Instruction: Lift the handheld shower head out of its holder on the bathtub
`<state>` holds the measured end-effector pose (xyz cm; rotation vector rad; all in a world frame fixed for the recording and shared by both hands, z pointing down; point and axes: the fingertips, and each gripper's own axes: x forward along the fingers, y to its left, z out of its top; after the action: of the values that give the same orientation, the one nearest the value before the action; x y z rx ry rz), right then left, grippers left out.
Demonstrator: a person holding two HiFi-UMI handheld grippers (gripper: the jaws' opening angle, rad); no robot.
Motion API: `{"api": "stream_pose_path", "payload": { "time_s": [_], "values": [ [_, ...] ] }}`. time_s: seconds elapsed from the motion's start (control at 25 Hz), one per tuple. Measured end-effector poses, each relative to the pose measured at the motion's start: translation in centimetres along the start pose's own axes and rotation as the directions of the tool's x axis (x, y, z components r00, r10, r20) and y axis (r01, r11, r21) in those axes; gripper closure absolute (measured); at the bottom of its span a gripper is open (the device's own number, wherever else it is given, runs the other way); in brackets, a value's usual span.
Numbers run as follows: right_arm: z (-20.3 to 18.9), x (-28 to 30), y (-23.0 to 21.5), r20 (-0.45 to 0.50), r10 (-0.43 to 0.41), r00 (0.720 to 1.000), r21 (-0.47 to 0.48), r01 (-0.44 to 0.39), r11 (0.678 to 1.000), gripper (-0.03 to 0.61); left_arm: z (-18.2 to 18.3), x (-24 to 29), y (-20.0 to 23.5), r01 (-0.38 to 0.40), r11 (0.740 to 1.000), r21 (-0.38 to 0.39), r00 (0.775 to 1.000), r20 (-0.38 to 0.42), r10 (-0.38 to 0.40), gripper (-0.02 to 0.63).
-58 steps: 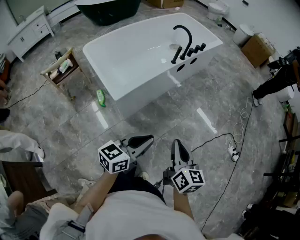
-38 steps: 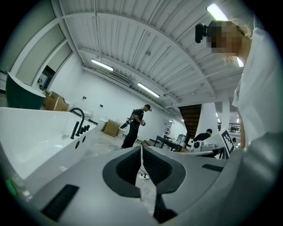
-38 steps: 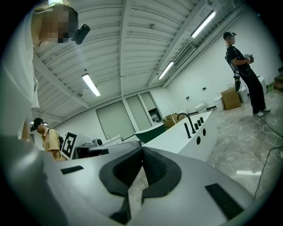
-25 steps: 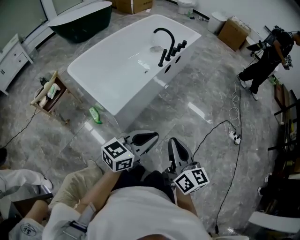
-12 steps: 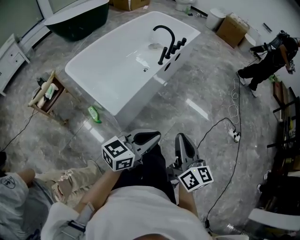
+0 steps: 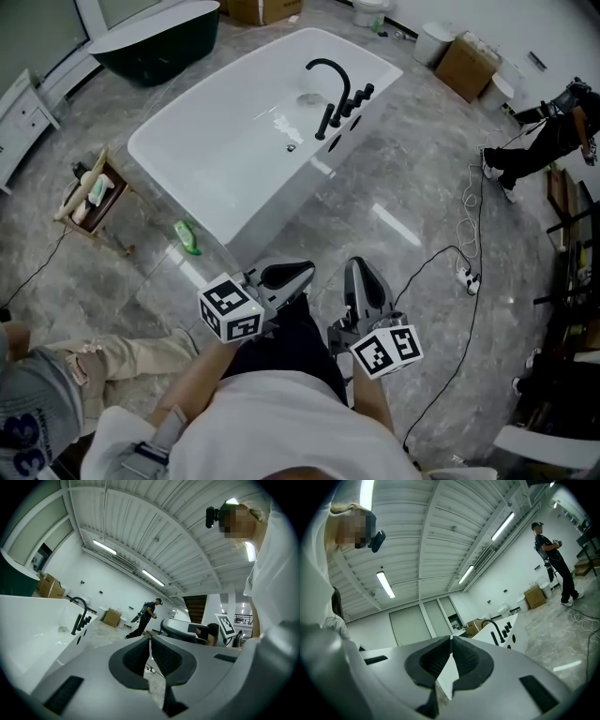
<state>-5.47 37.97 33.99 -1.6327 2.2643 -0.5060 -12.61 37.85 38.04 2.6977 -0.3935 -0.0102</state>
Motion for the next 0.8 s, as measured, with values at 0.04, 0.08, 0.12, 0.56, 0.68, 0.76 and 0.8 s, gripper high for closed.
{"api": "stream_pose_path", "payload": {
  "time_s": [0.04, 0.08, 0.12, 0.56, 0.68, 0.76, 0.8],
  "values": [
    [0.1, 0.4, -0.1, 0.0, 0.002, 1.0, -0.008, -0.002, 1.0, 0.56, 0.2, 0.1, 0.4, -0.002, 1.0, -0.003, 1.0, 0.003, 0.002, 0.594],
    [0.2, 0.9, -0.2, -0.002, 0.004, 1.0, -0.018, -0.004, 1.0, 0.559, 0.3, 0.3, 0.8, -0.005, 1.0, -0.007, 1.0, 0.005, 0.005, 0.594],
    [0.2, 1.2, -0.4, -0.006, 0.004, 1.0, -0.028, -0.004, 1.0, 0.56, 0.4, 0.5, 1.3, -0.009, 1.0, -0.011, 1.0, 0.006, 0.009, 0.594],
    [1.9, 5.2, -4.1, -0.037, 0.022, 0.999, -0.062, -0.025, 0.998, 0.56, 2.4, 4.2, 4.3, -0.025, 1.0, -0.012, 1.0, 0.003, 0.025, 0.594],
    [2.4, 6.7, -5.3, -0.039, 0.022, 0.999, -0.059, -0.024, 0.998, 0.56, 2.9, 5.3, 5.6, -0.03, 0.999, -0.014, 1.0, -0.001, 0.03, 0.594],
    [2.5, 7.8, -6.3, -0.051, 0.01, 0.999, -0.055, -0.013, 0.998, 0.56, 3.4, 6.1, 6.7, -0.032, 0.999, -0.017, 0.999, -0.005, 0.032, 0.594],
    [2.6, 8.3, -6.8, -0.056, 0.004, 0.998, -0.055, -0.007, 0.998, 0.56, 3.7, 6.5, 7.2, -0.032, 0.999, -0.016, 0.999, -0.006, 0.032, 0.594]
  ]
}}
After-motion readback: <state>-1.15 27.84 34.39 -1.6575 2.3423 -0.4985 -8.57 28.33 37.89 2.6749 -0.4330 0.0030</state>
